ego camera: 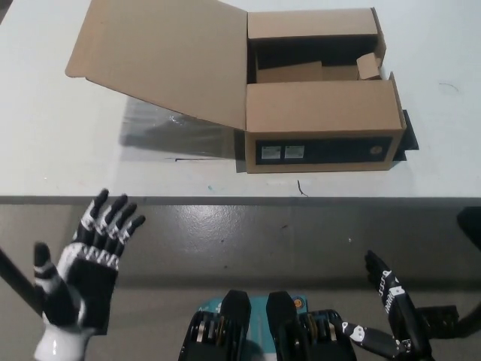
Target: A small storge box is placed at the center of the table and the robot uses its left hand to push the lid and close it
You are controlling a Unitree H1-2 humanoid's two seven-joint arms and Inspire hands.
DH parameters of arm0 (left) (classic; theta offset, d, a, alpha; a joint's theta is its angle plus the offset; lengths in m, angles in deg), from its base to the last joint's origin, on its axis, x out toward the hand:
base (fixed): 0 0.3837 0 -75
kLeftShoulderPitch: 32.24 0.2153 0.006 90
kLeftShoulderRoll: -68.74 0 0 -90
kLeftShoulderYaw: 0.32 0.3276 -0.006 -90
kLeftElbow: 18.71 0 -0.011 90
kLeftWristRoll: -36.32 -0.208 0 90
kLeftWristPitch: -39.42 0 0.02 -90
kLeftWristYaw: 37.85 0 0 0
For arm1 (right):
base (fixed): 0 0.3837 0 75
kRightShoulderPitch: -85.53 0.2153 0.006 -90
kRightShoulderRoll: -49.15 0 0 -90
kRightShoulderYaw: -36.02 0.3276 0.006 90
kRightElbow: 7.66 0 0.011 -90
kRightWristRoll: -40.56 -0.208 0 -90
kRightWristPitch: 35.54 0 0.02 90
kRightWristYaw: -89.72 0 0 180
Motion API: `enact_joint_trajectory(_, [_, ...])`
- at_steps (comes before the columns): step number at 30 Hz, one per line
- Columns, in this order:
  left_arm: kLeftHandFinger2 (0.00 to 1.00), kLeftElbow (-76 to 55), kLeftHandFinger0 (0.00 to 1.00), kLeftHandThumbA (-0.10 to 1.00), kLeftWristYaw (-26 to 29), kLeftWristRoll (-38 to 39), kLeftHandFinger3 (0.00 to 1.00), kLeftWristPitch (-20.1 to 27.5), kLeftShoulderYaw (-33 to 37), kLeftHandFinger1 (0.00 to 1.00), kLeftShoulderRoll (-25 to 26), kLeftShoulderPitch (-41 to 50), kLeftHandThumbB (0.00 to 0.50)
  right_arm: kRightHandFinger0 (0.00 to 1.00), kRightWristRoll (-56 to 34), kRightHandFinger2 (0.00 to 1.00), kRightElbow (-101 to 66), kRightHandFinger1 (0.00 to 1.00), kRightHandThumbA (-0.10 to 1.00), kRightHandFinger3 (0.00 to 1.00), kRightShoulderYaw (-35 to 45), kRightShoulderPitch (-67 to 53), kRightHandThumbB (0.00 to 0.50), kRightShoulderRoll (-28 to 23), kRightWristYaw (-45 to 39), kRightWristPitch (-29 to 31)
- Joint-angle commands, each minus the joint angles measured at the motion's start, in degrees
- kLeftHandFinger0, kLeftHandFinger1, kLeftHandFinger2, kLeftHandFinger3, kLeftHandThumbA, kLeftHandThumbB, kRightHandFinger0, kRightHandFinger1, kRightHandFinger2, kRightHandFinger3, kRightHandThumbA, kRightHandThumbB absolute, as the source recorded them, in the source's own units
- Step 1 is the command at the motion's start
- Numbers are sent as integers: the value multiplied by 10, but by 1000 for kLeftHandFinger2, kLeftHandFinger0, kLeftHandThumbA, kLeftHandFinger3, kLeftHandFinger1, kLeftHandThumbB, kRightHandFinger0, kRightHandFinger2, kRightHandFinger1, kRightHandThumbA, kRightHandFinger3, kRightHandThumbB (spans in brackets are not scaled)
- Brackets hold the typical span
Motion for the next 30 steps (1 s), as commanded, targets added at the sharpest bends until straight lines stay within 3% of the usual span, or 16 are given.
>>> enact_joint_trajectory(1, [1000, -11, 1000, 1000, 5, 232, 1000, -145, -42, 1000, 12, -84, 418, 1000, 4, 1000, -14, 1000, 1000, 1000, 2, 6, 317, 1, 9, 29])
enact_joint_trajectory(8, [1000, -8, 1000, 1000, 37, 265, 1000, -196, -59, 1000, 11, -141, 344, 1000, 4, 1000, -13, 1000, 1000, 1000, 2, 8, 326, -1, 9, 29])
enact_joint_trajectory(14, [1000, 14, 1000, 1000, 70, 274, 1000, -233, -76, 1000, 1, -183, 314, 1000, -1, 1000, -15, 1000, 1000, 1000, 4, 7, 318, 1, 7, 29])
enact_joint_trajectory(22, [1000, 116, 1000, 1000, 37, 250, 1000, -250, -98, 1000, -10, -240, 302, 1000, -3, 1000, -17, 1000, 1000, 1000, 4, 11, 313, 1, 6, 29])
enact_joint_trajectory(23, [1000, 125, 1000, 1000, 32, 249, 1000, -252, -100, 1000, -11, -244, 273, 1000, -4, 1000, -16, 1000, 1000, 1000, 4, 12, 314, 2, 6, 29])
enact_joint_trajectory(24, [1000, 136, 1000, 1000, 29, 244, 1000, -252, -101, 1000, -12, -249, 294, 1000, 0, 1000, -17, 1000, 1000, 1000, 4, 12, 316, 2, 9, 29])
enact_joint_trajectory(30, [1000, 176, 1000, 1000, 46, 228, 1000, -267, -112, 1000, -26, -267, 294, 1000, 5, 1000, -16, 1000, 1000, 1000, 5, 16, 302, 1, 12, 29])
